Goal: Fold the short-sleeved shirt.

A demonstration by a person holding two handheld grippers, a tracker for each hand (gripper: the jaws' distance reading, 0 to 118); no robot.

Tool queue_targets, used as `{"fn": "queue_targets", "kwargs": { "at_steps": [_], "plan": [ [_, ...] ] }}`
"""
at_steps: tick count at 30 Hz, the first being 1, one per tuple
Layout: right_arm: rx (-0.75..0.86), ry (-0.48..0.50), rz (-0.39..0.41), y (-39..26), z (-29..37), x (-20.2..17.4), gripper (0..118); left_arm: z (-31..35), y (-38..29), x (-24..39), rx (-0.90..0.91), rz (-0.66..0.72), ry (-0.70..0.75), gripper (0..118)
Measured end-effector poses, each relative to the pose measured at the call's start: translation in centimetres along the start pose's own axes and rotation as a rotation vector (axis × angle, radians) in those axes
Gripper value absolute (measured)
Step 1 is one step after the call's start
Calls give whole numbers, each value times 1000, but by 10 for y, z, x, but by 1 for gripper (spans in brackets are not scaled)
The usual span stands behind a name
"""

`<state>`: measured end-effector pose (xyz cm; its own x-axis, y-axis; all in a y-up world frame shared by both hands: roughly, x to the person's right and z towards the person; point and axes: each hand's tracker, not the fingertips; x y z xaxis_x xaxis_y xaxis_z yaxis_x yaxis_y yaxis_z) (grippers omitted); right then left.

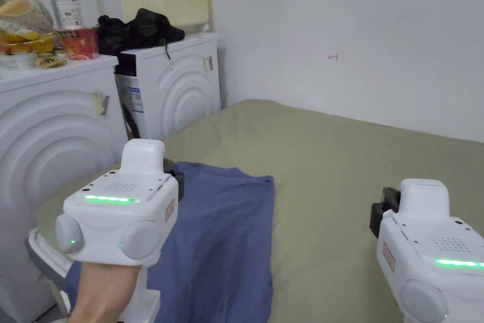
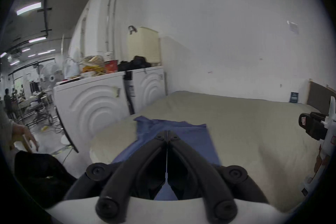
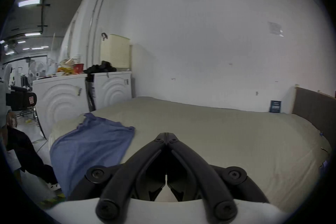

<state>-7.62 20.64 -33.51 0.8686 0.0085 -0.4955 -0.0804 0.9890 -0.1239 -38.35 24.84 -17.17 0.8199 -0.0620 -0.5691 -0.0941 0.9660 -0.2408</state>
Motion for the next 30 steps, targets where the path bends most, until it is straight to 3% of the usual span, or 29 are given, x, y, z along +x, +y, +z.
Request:
{"fn": "queue_targets", "kwargs": {
  "at_steps": [12,20,25,30],
  "plan": [
    [-35,117,42,-10,-39,-61,0,-42,-15,-48,-110,31,85,1],
    [-99,111,35,-29,-63,-54,0,-148,-22,-18,-276,63,-29,1],
    [-158,107,28,-54,-78,-46,0,-243,-47,16,-491,-2,-146,1],
    [-202,96,31,-74,-89,-35,0,-296,-64,42,-643,-15,-184,4]
  ]
}}
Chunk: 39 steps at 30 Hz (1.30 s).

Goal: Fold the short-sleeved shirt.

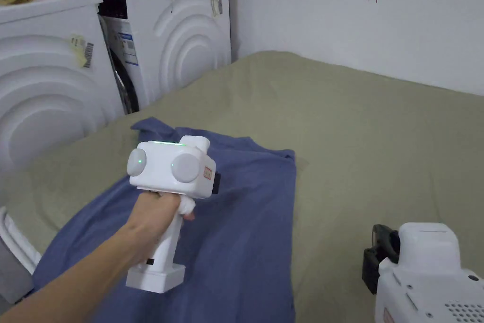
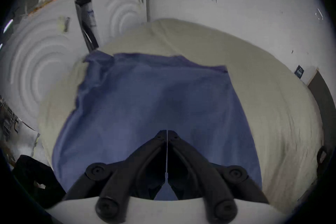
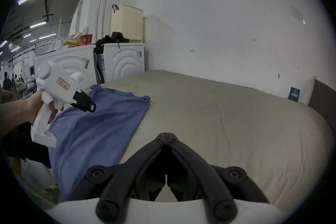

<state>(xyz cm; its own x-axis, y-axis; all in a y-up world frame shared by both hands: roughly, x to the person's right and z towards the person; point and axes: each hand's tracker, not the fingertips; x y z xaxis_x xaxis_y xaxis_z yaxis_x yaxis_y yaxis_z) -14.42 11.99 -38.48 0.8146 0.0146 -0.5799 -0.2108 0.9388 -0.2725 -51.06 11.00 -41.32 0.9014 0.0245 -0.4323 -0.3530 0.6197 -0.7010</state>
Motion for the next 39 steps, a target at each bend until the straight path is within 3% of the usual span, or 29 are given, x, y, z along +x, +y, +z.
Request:
{"fn": "queue_targets", "kwargs": {
  "at_steps": [2,3,4,5,6,9,12,14,15,16,17,18,22,25,27,30,34,39],
  "plan": [
    [-13,3,-2,-4,-3,6,0,-6,0,6,-38,-7,-10,44],
    [-15,-2,-3,-6,-3,8,0,-10,-1,9,-73,-25,-32,57],
    [-18,-6,-6,-8,-5,10,0,-15,-1,10,-120,-35,-84,57],
    [-25,-7,-8,-9,-6,12,0,-19,-3,11,-154,-29,-87,96],
    [-35,-3,-18,-9,-7,14,0,-20,-6,12,-132,-6,-59,118],
    [-37,-3,-27,-12,-4,17,0,-31,-16,17,-132,-18,41,115],
    [-40,-10,-16,-13,2,22,0,-44,-27,22,-178,-22,52,114],
    [-41,-13,-16,-13,7,29,0,-40,-25,27,-152,-40,79,104],
    [-43,-22,-12,-14,10,33,0,-38,-25,31,-151,-40,75,90],
    [-46,-38,-10,-13,13,37,0,-34,-23,35,-146,-48,78,55],
    [-46,-45,-14,-13,16,41,0,-28,-22,39,-133,-55,75,8],
    [-49,-51,-22,-12,21,46,0,-26,-12,38,-103,-97,113,0],
    [-42,-84,-48,-9,49,66,0,4,-8,48,-70,-131,145,0],
    [-25,-136,-41,-7,79,85,0,47,6,59,27,-67,67,0],
    [-23,-163,-83,-5,101,100,0,85,11,76,71,-108,43,0],
    [-3,-212,-111,-4,136,123,0,126,21,114,123,-162,0,0],
    [24,-310,-78,-11,181,153,0,174,32,188,212,-260,-98,0],
    [52,-409,-143,-19,230,193,0,215,28,297,257,-418,-244,0]
  ]
}}
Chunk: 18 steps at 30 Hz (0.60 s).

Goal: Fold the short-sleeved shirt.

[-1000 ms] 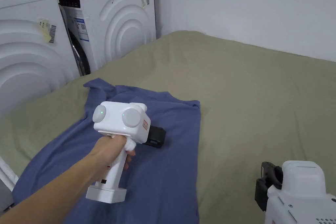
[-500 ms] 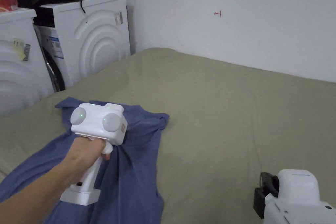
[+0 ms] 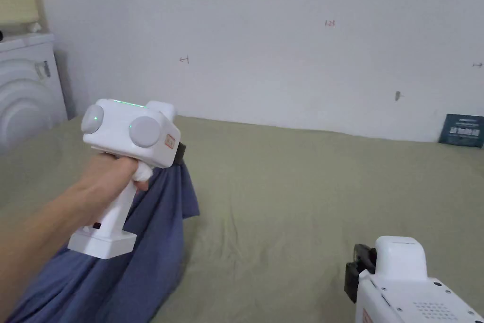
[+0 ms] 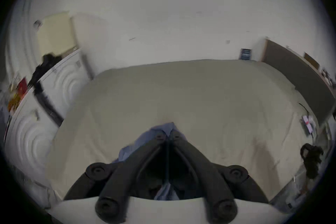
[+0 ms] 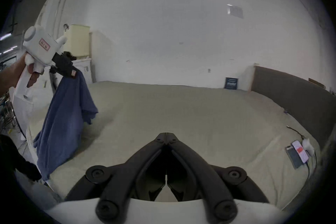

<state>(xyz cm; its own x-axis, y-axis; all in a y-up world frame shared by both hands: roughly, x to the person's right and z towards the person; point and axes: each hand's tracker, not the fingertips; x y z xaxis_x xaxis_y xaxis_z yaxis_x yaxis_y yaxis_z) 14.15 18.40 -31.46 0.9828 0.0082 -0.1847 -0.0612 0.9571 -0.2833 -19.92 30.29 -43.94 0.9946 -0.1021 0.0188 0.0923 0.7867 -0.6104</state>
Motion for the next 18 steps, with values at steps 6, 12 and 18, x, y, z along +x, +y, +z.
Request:
{"fn": "queue_targets", "kwargs": {
  "at_steps": [6,12,18],
  "plan": [
    [20,-121,-35,2,25,52,0,-9,29,132,46,-77,-256,0],
    [6,-221,-66,-6,33,94,0,-42,30,238,6,-146,-492,0],
    [-51,-284,-84,-28,23,122,0,-141,-26,298,-211,-210,-522,0]
  ]
}}
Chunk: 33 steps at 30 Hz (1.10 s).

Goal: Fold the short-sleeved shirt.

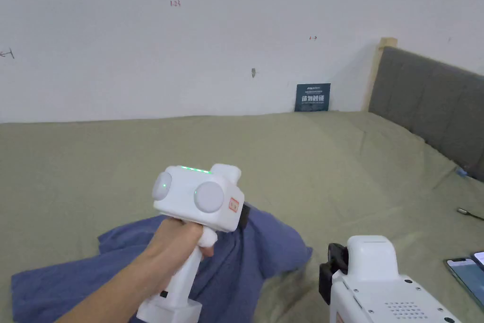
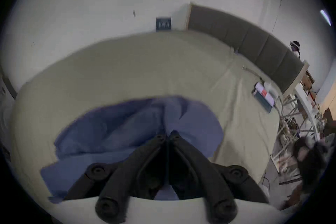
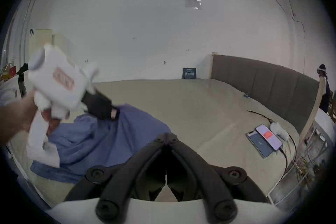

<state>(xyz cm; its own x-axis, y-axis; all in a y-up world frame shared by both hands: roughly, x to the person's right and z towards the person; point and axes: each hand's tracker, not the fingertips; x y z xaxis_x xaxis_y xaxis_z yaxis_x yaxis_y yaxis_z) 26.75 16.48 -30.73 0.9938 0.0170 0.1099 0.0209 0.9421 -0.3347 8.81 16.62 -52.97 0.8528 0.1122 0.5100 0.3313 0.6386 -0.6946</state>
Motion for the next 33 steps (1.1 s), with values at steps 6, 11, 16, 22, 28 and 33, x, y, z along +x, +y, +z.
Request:
{"fn": "queue_targets", "kwargs": {
  "at_steps": [6,11,16,22,28,33],
  "plan": [
    [-62,-15,1,-18,-24,8,0,-69,-43,-13,-113,59,32,0],
    [-75,-12,-16,-20,-30,9,0,-50,-46,-15,-24,58,10,46],
    [-59,7,-1,-14,-18,2,0,17,-67,-25,167,85,102,111],
    [-24,61,-4,-6,-2,-17,0,153,-143,-30,457,142,302,0],
    [13,116,31,-5,12,-54,0,241,-228,-41,547,247,570,0],
    [45,145,66,-12,22,-88,0,270,-267,-58,518,311,602,0]
  ]
}}
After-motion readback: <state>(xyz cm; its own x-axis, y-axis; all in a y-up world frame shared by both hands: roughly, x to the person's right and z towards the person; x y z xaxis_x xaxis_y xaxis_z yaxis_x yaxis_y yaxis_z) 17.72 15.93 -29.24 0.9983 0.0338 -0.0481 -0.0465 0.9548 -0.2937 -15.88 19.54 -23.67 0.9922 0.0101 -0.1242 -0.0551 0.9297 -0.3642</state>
